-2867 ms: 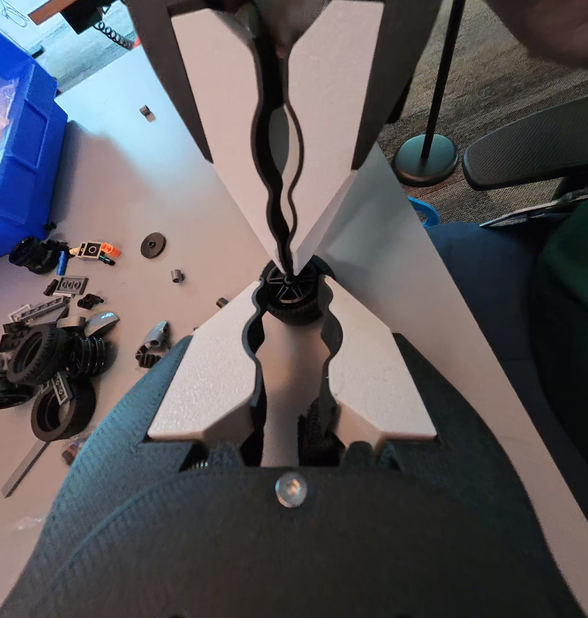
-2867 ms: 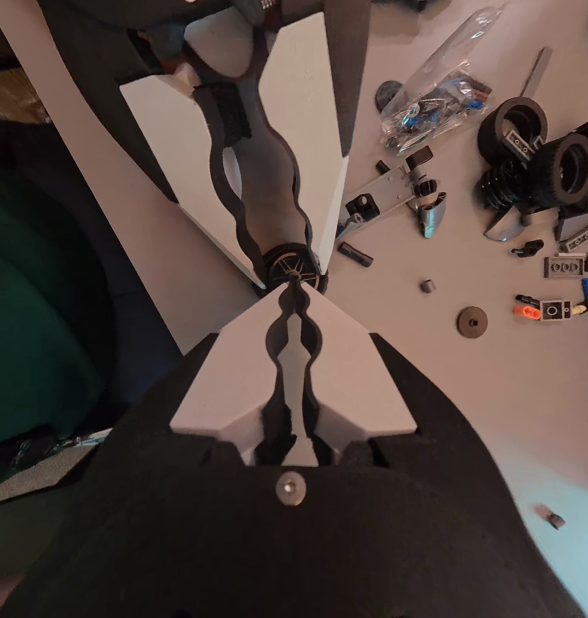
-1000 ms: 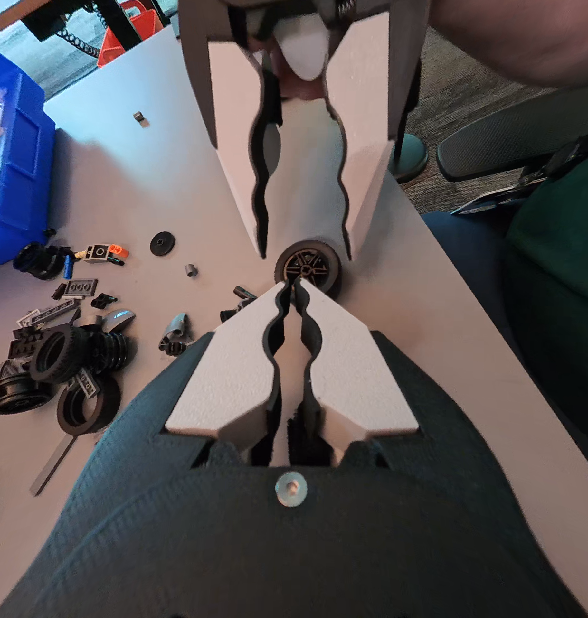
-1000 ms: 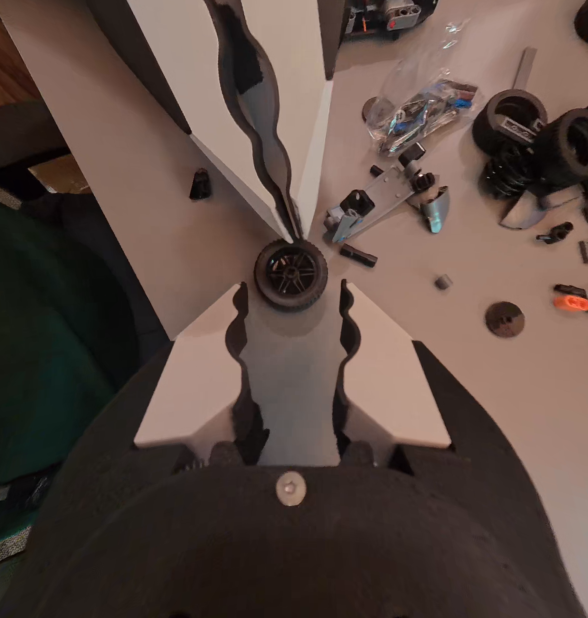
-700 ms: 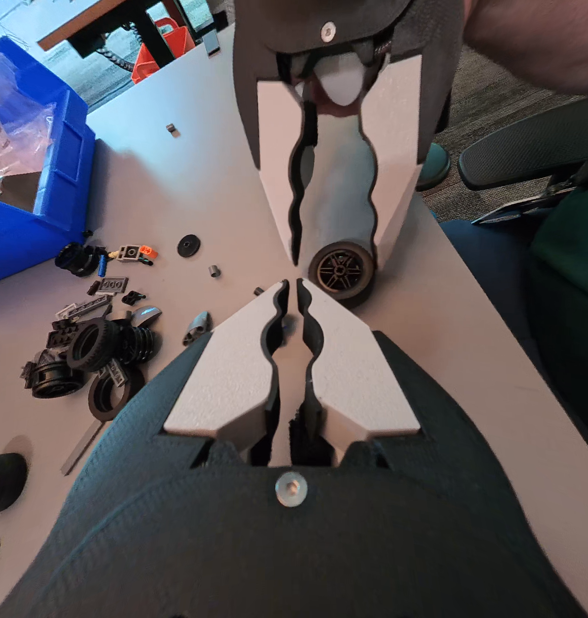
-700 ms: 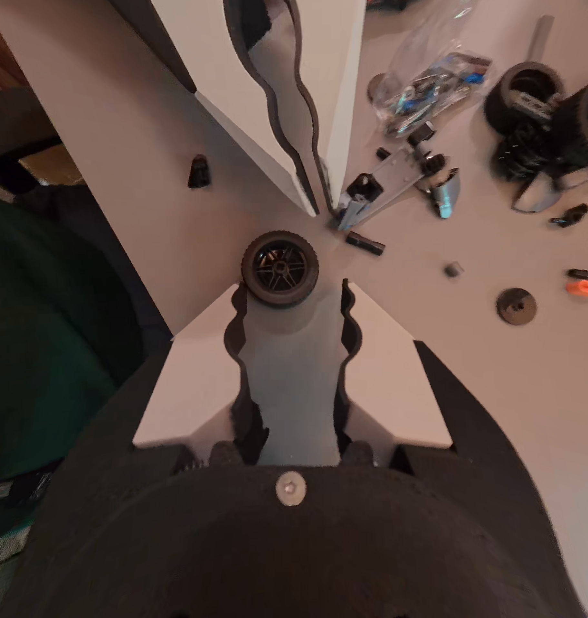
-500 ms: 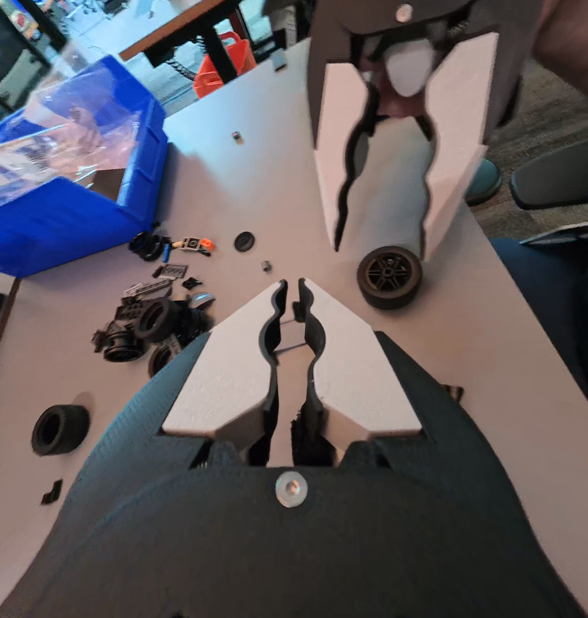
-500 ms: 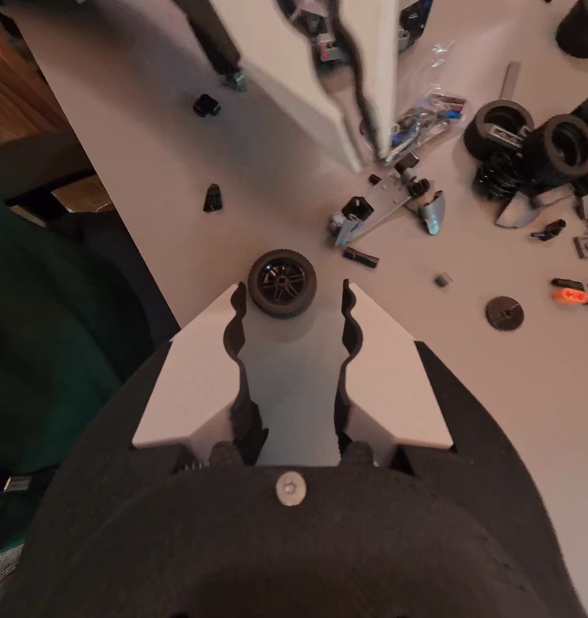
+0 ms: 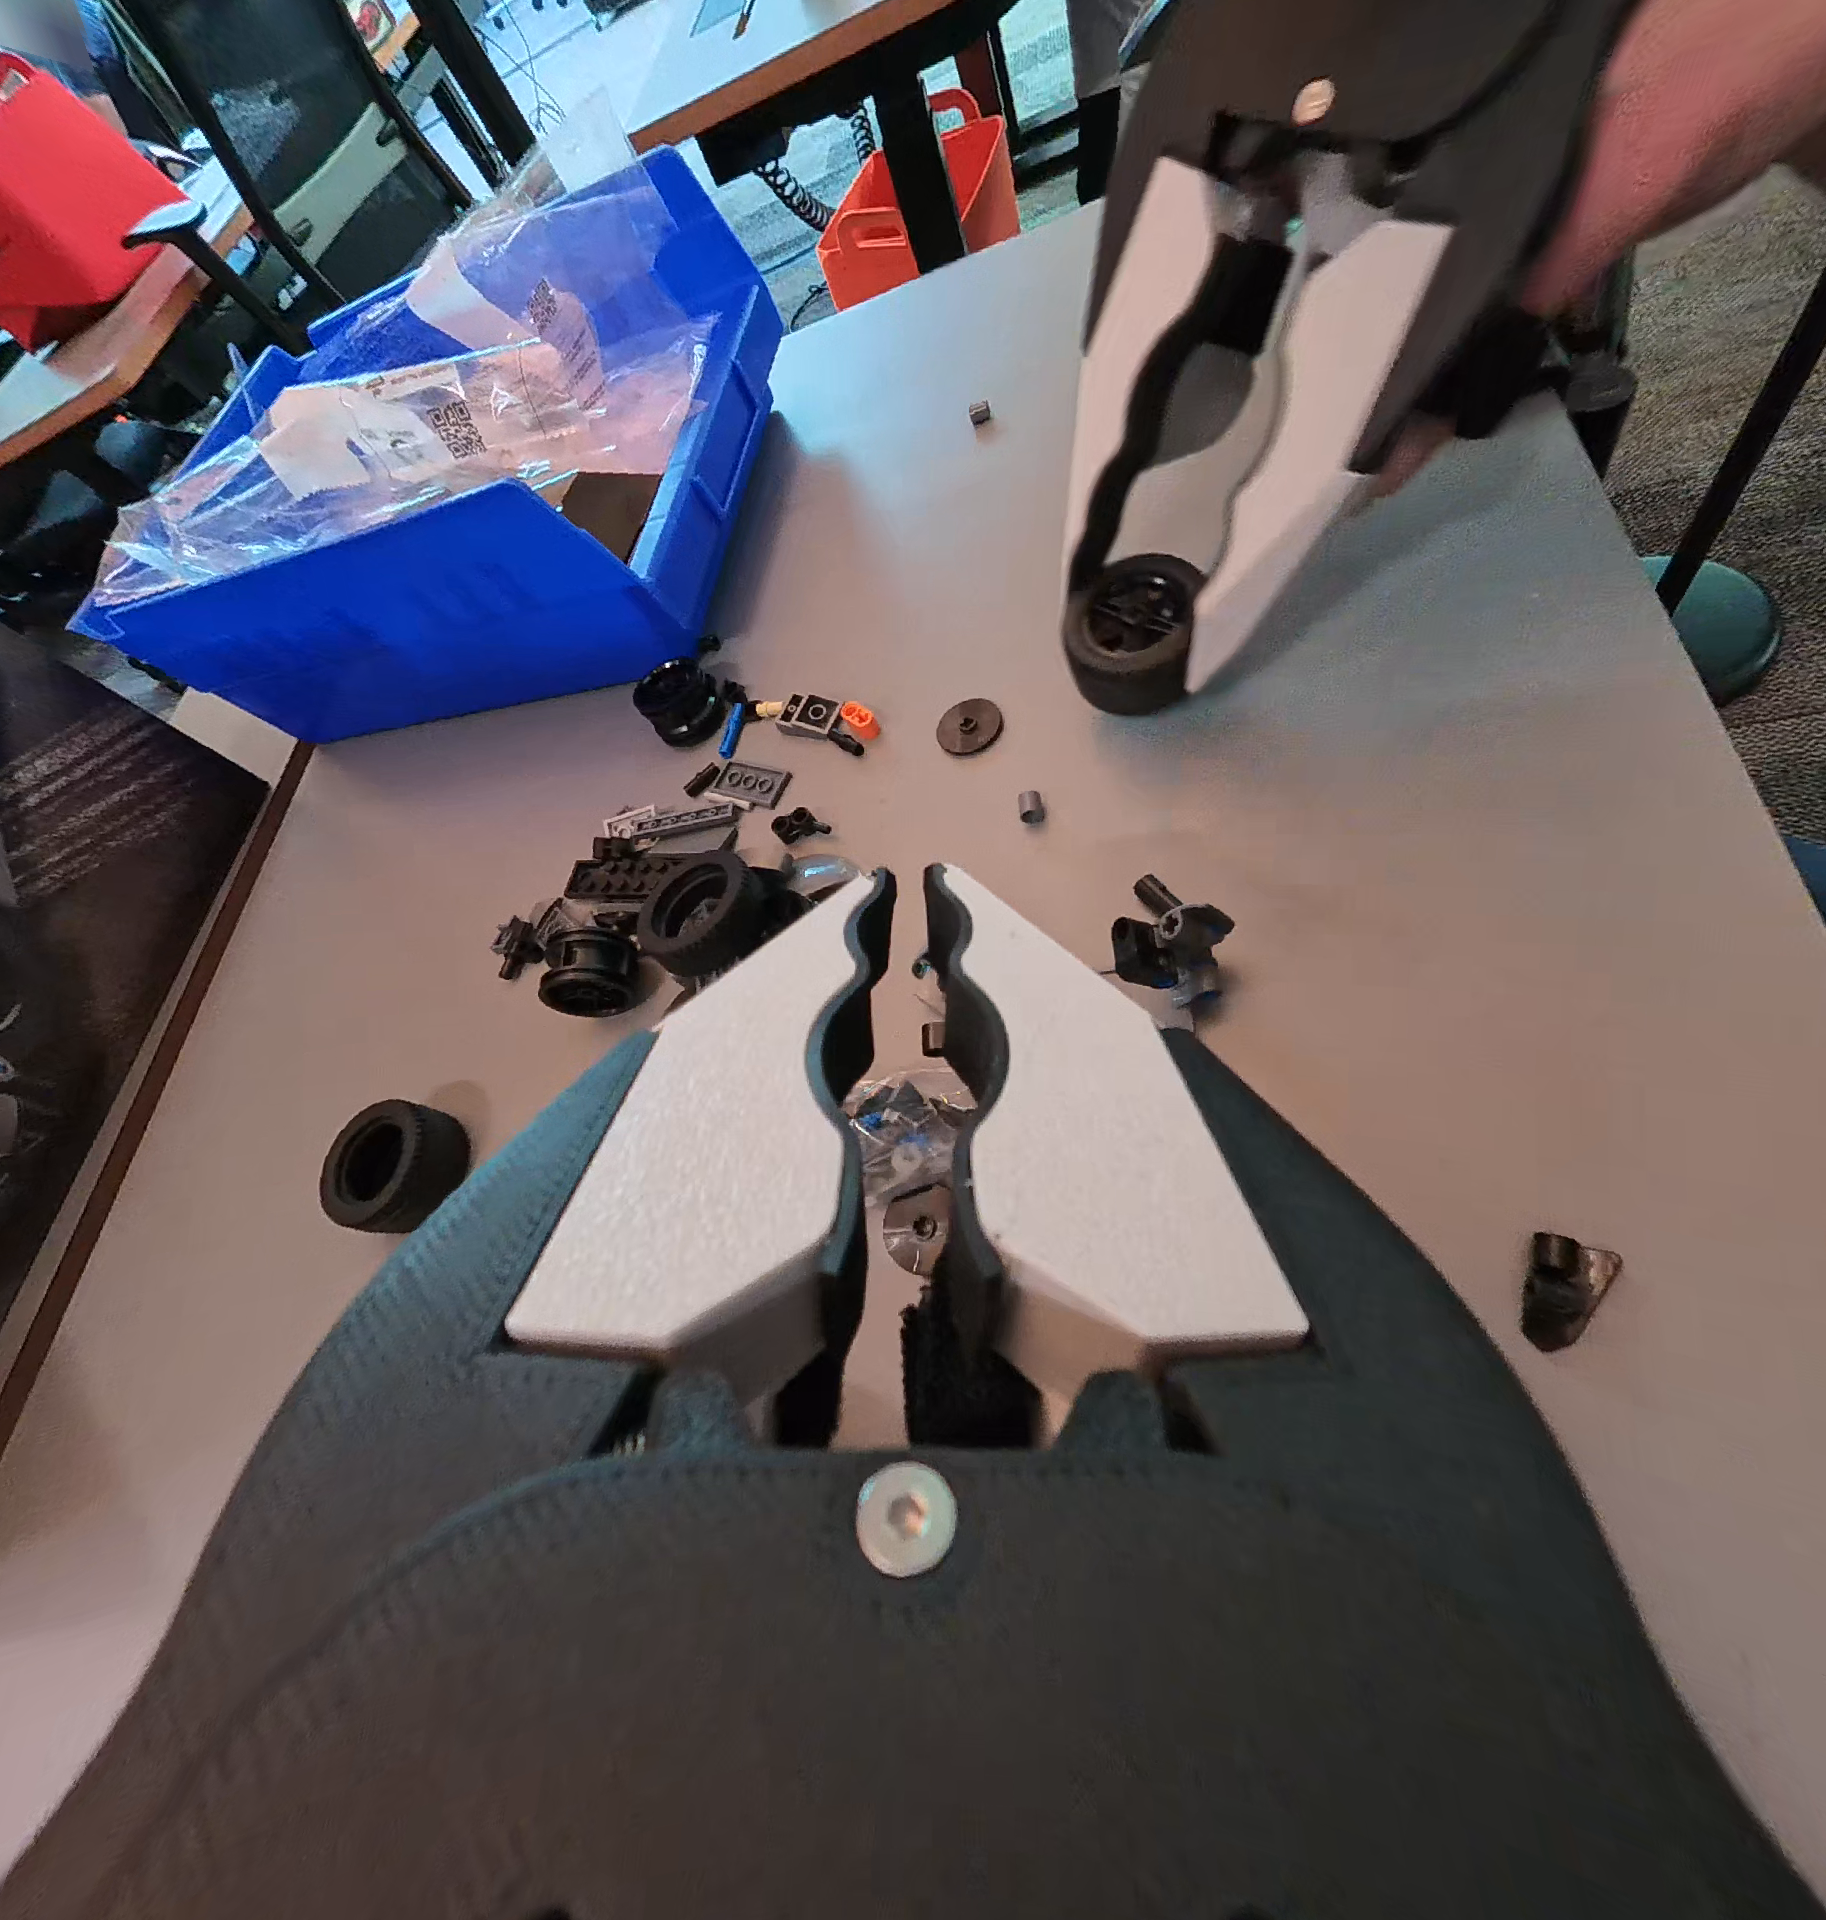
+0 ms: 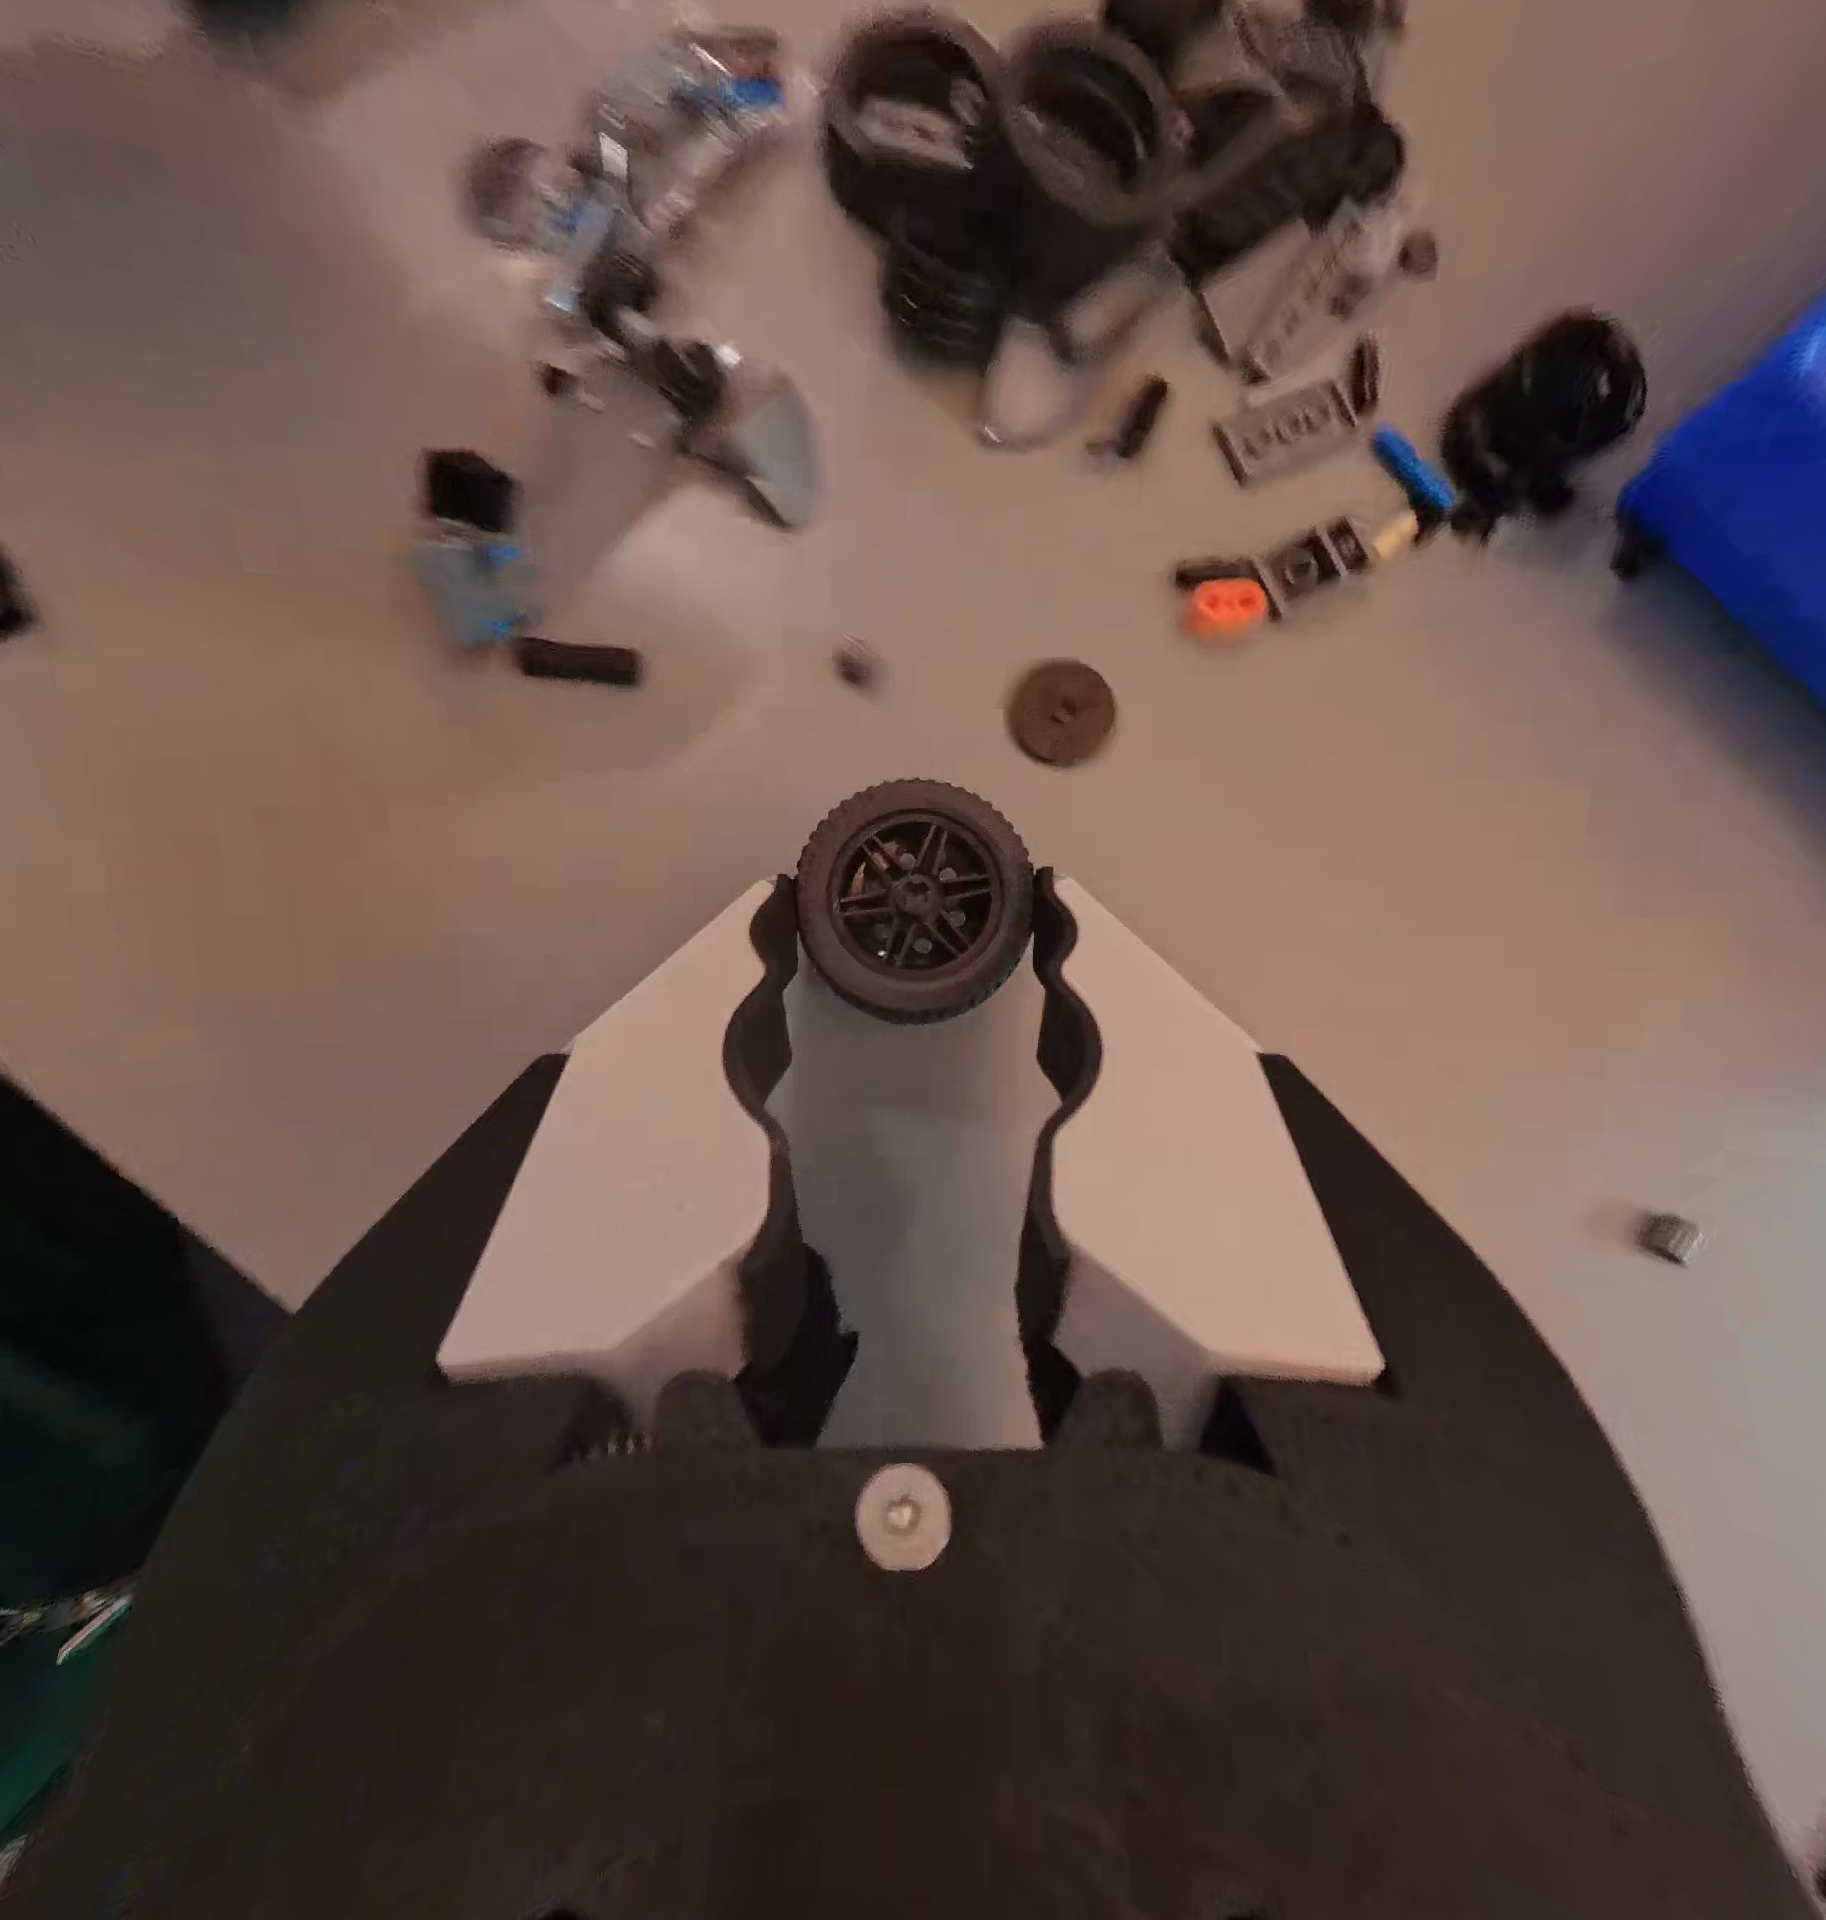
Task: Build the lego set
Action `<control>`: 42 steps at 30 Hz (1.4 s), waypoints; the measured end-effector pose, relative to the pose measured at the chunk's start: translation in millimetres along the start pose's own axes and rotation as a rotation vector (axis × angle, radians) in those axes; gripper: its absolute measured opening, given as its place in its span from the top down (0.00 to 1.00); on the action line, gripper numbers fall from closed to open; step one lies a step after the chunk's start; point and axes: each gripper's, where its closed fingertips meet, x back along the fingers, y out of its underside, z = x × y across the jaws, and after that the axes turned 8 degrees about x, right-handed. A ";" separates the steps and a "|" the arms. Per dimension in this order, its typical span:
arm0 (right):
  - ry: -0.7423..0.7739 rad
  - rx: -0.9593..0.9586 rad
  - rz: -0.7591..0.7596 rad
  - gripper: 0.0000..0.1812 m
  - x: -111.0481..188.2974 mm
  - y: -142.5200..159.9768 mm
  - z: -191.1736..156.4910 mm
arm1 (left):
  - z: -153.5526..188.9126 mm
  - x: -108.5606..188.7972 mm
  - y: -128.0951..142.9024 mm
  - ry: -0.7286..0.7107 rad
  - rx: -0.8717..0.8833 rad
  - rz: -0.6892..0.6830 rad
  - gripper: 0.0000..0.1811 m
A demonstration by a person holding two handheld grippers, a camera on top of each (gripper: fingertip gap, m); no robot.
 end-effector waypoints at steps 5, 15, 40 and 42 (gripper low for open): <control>-0.034 -0.063 -0.072 0.66 -7.7 19.4 14.5 | -3.1 -2.7 4.7 -0.018 0.000 -0.009 0.97; 0.024 0.072 0.077 0.71 -0.7 -75.4 41.3 | -52.8 13.7 0.5 -0.163 0.122 0.077 0.94; -0.196 0.092 0.020 0.66 -80.0 -136.0 52.6 | -100.8 44.3 -9.9 -0.246 0.215 0.197 0.95; -0.175 0.128 0.033 0.64 -85.6 -158.0 56.9 | -104.7 48.5 -12.5 -0.252 0.226 0.214 0.95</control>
